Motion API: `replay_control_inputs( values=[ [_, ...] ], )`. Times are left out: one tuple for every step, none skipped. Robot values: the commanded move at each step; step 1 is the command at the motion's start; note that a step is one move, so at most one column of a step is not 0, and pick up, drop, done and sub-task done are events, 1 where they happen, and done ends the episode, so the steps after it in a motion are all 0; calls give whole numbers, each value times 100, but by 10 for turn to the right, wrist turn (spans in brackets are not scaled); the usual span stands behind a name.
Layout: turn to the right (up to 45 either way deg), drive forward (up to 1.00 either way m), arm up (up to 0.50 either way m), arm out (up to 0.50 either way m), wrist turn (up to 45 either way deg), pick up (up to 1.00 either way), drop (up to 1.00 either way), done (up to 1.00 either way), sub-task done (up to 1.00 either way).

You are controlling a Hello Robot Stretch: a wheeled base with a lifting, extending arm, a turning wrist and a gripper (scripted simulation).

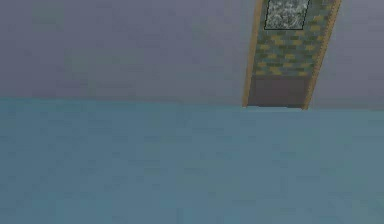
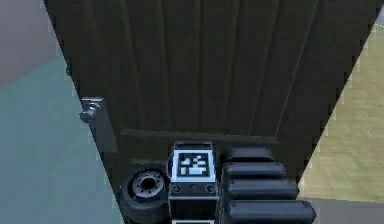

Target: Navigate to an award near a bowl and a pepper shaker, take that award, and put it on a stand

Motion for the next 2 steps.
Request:
replay_control_inputs(
  values=[
    [30, 0, 0, 0, 0, 0, 0, 0, 0],
    [0, 15, 0, 0, 0, 0, 0, 0, 0]
  ],
)
